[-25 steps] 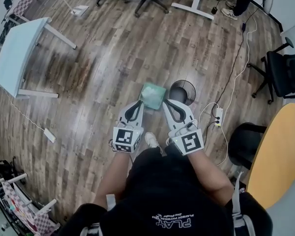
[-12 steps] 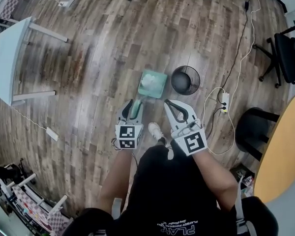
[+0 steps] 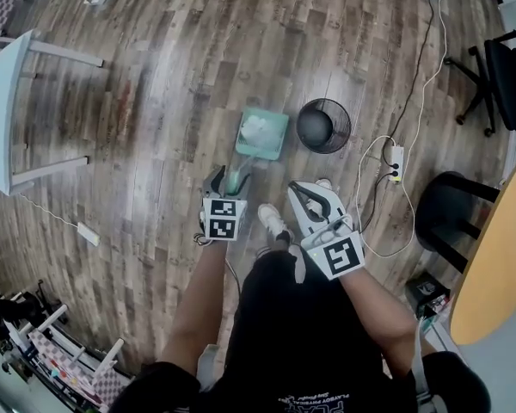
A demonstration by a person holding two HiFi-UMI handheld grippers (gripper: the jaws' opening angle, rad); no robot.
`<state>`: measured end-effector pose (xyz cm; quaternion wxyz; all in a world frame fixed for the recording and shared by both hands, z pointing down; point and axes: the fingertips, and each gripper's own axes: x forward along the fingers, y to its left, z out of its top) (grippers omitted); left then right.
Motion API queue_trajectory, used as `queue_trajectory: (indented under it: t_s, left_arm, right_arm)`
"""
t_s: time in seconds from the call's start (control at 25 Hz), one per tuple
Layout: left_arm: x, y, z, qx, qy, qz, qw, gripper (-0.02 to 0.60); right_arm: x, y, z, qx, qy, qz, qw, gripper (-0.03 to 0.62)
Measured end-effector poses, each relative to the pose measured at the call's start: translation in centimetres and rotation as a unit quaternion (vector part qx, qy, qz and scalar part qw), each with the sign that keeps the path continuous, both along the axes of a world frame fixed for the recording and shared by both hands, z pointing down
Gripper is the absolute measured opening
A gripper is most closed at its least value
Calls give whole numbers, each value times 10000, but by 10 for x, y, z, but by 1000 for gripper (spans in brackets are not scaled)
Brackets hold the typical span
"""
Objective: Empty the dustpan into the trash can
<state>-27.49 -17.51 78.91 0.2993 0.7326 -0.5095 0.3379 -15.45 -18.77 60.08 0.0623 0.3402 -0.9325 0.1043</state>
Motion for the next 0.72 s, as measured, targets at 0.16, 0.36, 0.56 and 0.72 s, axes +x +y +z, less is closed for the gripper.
queue_trajectory:
  t_s: [0.16,0.36,0.56,0.72]
  left_arm:
    - [-1,-5,22,-180,-37,38,9998,264]
    - [0,-8,32,-329,-52,-48,9994,264]
    - [0,-12,36,-396,-158,-183,9989,155]
    - [2,-7,39,-381,-272,-92,9989,104]
  right_arm:
    - [5,3,10,-110,27,98,9999,25]
    - [19,8,18,-226,81,244,9994,25]
    - [30,7,23,-268,101,340,9990,25]
    - [34,12,26,-257,129,327,9991,25]
